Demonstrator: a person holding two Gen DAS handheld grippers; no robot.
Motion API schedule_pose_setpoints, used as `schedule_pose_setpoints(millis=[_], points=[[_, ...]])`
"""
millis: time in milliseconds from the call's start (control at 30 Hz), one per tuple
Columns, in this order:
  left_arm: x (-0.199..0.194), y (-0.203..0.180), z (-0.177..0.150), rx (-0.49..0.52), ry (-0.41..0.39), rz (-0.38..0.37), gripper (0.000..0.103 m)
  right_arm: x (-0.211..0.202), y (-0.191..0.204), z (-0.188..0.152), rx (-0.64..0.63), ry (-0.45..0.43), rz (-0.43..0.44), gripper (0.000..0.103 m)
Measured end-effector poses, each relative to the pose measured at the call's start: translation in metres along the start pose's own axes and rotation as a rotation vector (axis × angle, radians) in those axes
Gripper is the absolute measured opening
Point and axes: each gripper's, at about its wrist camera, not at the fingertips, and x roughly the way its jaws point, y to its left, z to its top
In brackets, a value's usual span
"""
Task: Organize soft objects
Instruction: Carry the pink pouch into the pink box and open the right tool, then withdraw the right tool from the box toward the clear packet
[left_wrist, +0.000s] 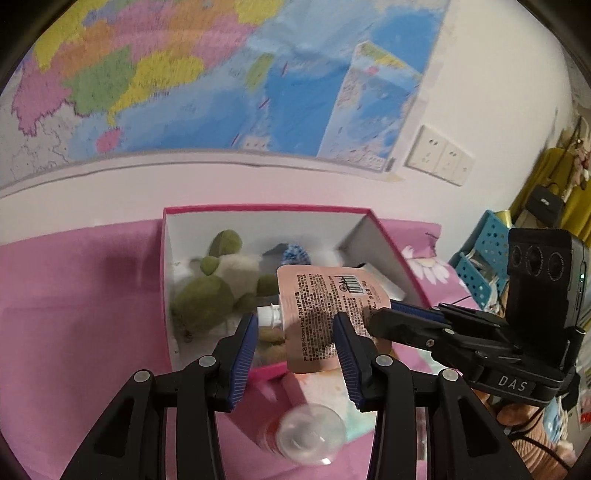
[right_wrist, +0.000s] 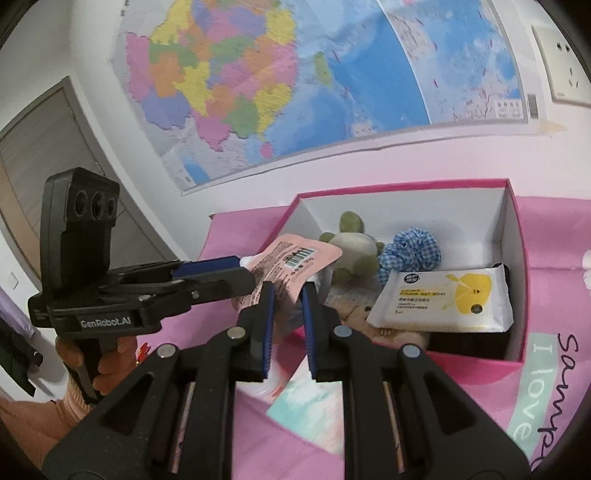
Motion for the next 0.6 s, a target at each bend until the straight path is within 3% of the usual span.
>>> schedule_pose_setpoints(millis=[400,600], points=[[0.044,0.019,0.009,-0.036,0.083,0.051,0.042,0.045,-0.026,0.008,0.050,0.068,-0.065,0.020],[0.042,0.025,0.007,-0.044,0.066,0.087,0.042,0.048,-0.032,0.006,0.069,0.065,-0.115,0.024]])
